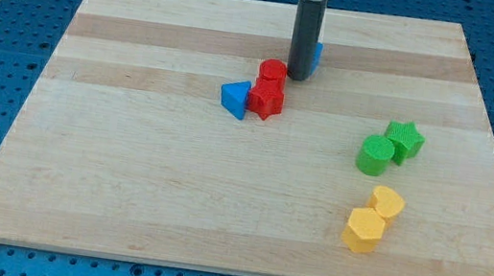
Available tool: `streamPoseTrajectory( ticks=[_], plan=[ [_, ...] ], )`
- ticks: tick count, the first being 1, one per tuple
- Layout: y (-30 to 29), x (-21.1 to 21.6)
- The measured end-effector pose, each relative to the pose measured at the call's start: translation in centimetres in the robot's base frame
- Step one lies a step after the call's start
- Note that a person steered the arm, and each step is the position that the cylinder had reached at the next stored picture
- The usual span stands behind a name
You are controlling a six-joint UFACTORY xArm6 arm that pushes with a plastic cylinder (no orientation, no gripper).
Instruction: Separate the red star and red circle
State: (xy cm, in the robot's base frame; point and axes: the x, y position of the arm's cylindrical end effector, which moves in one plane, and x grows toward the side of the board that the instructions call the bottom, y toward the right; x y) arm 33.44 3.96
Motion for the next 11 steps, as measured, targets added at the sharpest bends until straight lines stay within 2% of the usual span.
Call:
streamPoseTrajectory(
  ticks=[2,5,7,9,10,11],
  plan=[
    [0.0,-2.0],
    [-0.2,5.9],
    [-3.5,10.3],
    [-5.4,13.0],
    [-7.4,13.0],
    [-7.7,11.1]
  ],
)
